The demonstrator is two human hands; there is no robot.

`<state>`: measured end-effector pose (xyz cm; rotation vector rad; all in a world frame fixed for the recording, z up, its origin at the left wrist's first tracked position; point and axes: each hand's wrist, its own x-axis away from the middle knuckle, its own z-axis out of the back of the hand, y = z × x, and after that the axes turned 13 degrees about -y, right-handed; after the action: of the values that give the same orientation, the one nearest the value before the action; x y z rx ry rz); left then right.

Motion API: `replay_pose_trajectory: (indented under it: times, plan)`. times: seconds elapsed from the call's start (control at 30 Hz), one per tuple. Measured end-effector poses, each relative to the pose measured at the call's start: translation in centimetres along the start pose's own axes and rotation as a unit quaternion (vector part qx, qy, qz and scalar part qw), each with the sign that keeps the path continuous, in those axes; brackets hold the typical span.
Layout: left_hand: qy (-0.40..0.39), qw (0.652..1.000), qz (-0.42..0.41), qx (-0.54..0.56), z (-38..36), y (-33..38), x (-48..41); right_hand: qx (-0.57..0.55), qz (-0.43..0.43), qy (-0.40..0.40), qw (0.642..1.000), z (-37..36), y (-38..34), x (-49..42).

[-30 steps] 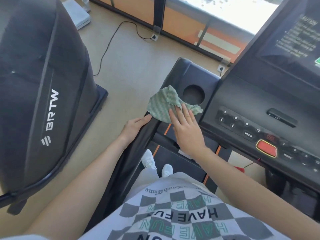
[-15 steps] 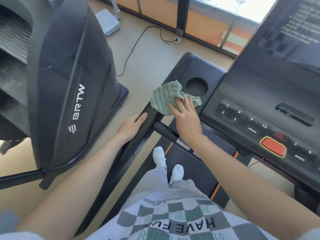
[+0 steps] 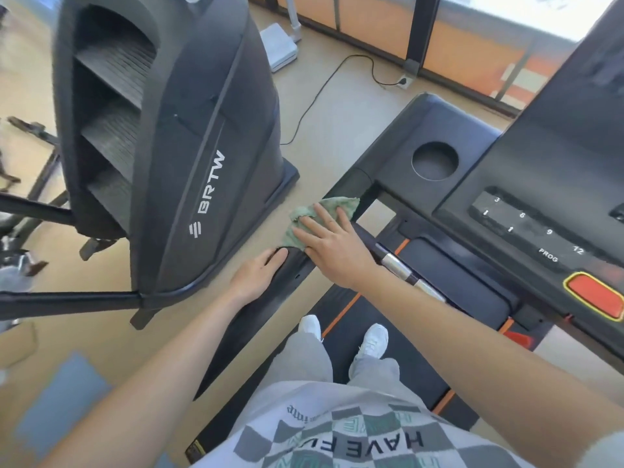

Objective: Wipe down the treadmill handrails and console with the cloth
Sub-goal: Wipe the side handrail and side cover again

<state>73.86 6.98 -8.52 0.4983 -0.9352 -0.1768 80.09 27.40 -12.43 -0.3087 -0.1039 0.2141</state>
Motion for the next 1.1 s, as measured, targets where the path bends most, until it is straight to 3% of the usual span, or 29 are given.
replay_pose_trajectory:
  times: [0.1, 0.33, 0.53, 0.73, 0.9, 1.1]
  plan:
    - [-0.004, 1.0, -0.001, -0.006, 0.0, -0.6, -0.1, -0.022, -0.005, -0.009, 1.0, 0.4, 1.6, 0.5]
    - [-0.095, 0.995, -0.025, 0.017, 1.2, -1.9, 0.5, -0.121, -0.195, 0.003, 0.973, 1.7, 3.0, -2.0]
    - [-0.135, 0.985, -0.096, 0.054, 3.0, -9.1, 1.5, -0.151, -0.175, 0.021, 0.973, -1.8, -7.2, -1.1]
    - [-0.17, 0.978, -0.102, 0.072, 4.9, -17.5, 4.8, -0.17, -0.151, 0.047, 0.973, -5.8, -17.9, 1.8]
    - [-0.19, 0.967, -0.126, 0.116, 4.7, -20.0, 5.2, -0.179, -0.177, 0.039, 0.967, -5.7, -19.1, 1.5]
    - [-0.169, 0.971, -0.146, 0.091, 4.1, -20.6, 6.0, -0.132, -0.221, 0.013, 0.966, -4.9, -18.7, -0.7]
